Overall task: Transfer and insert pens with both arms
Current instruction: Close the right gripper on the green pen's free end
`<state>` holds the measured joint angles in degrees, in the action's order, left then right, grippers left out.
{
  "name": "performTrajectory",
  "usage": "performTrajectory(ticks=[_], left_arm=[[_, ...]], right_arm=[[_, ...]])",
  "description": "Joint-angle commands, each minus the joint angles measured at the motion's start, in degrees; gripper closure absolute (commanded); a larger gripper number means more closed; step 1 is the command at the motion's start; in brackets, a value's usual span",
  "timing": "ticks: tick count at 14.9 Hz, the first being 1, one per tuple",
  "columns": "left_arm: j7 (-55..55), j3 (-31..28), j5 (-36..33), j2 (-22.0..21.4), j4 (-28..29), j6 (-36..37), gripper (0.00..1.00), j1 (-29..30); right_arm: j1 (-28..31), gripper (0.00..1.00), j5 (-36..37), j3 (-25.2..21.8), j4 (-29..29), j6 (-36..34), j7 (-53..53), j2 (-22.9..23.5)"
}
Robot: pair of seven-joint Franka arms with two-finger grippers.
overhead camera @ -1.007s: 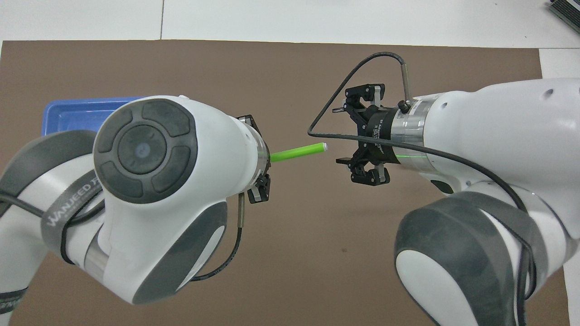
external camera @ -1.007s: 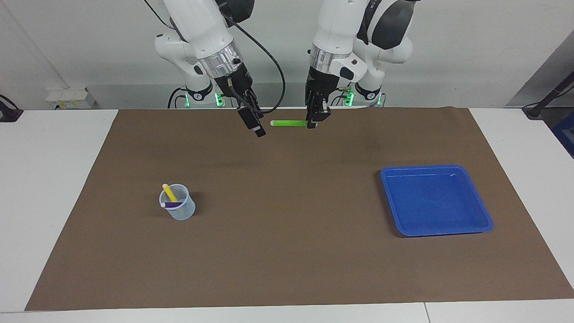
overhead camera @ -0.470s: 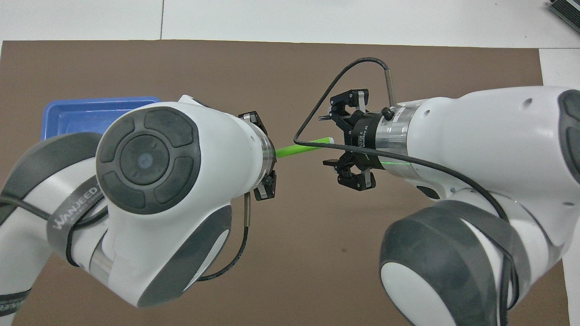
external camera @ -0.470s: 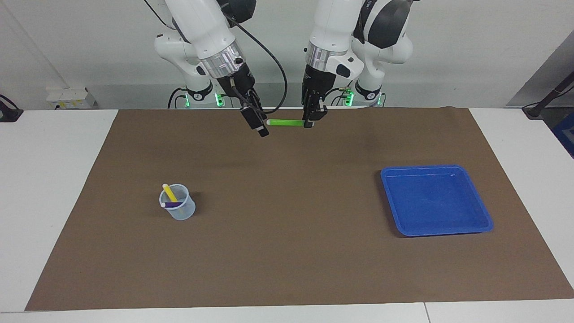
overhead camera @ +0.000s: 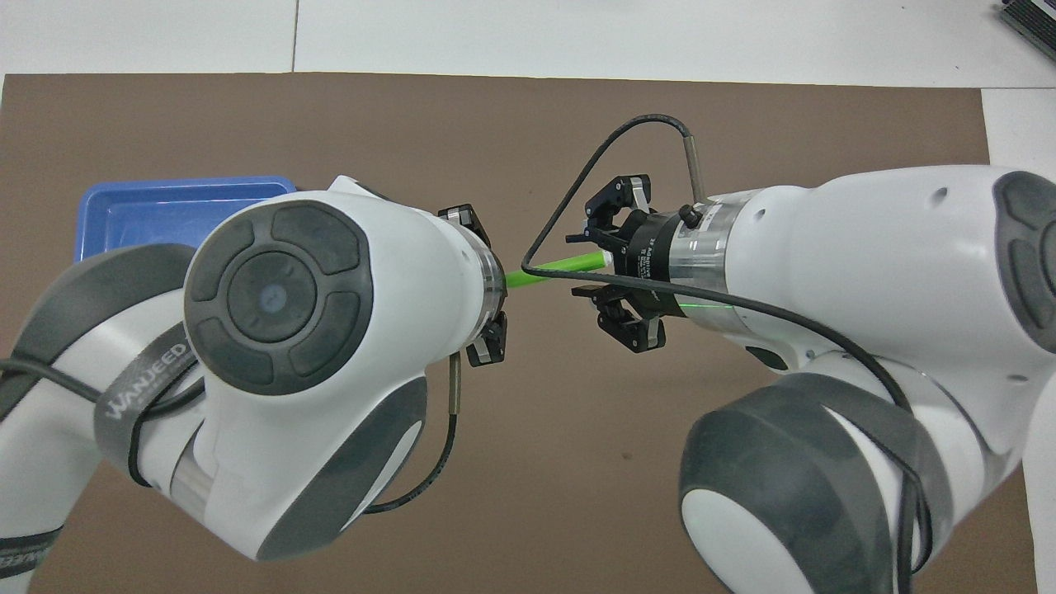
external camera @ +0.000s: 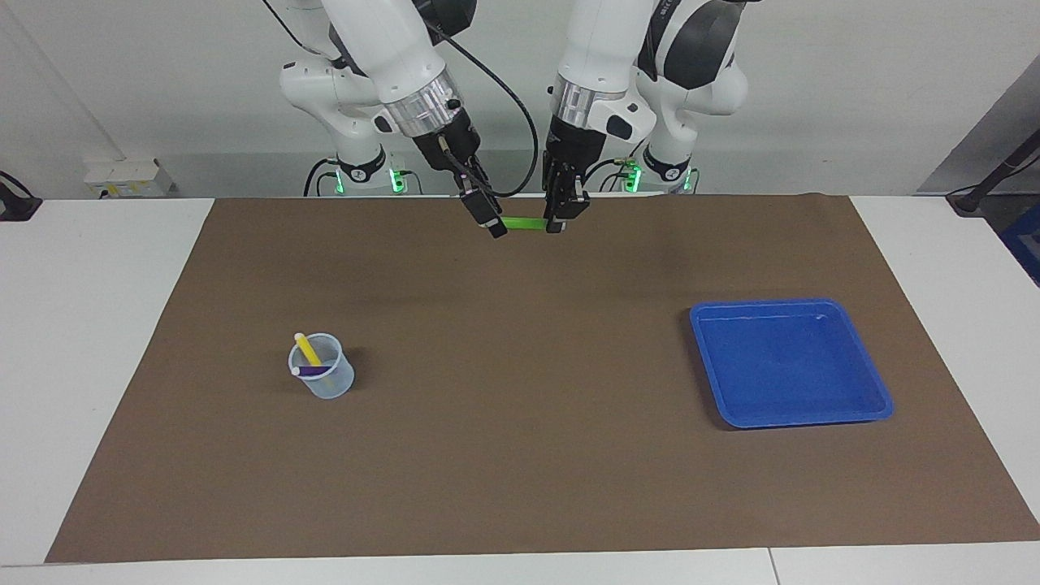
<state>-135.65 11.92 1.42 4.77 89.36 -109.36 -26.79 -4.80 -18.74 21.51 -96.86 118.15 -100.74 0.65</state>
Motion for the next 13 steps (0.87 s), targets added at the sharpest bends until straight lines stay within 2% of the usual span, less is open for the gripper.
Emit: performTrajectory(ticks=[1,3,4,5,7,10,11,13], left_arm=[[-0.9,-0.8,-1.0,-0.6,1.3,-1.3,1.0,-1.2],[-0.8,-0.8,-1.0,-0.7,1.3,-1.3,1.0,-1.2],[-0.8,-0.8,-1.0,-0.7,1.3,-1.3,1.0,-1.2],[-0.6,-0.8,-1.0,-0.6,1.3,-1.4,1.0,-1.2],[-0.5,-0.8,-1.0,-0.6,1.2,-1.5,1.0,-1.2],[-0.4,-0.8,-1.1,-0.6,1.2,-1.5,0.83,-1.2],[-0.4,-0.8,-1.1,-0.6,1.1,-1.5,0.73,-1.2],[0.5,-0.8,-1.1,-0.6,1.2,-1.5,0.07,-1.2]], right_arm=[[0.4,0.75,-1.3,0.2,-0.7,-0.5,-0.4,-0.3],[0.7,0.84,-1.3,0.2,-0.9,-0.9,-0.2,-0.4],[0.8,0.95,-1.3,0.2,-0.9,-1.2,0.2,-0.4],[0.8,1.0,-1.3,0.2,-0.9,-1.3,1.2,-0.4],[0.9,1.0,-1.3,0.2,-0.8,-1.8,1.6,-0.4],[1.0,1.0,-1.3,0.2,-0.8,-1.9,1.7,-0.4],[1.0,1.0,-1.3,0.1,-0.8,-1.8,1.7,-0.4],[1.1,1.0,-1.3,0.1,-0.8,-1.8,1.7,-0.4]])
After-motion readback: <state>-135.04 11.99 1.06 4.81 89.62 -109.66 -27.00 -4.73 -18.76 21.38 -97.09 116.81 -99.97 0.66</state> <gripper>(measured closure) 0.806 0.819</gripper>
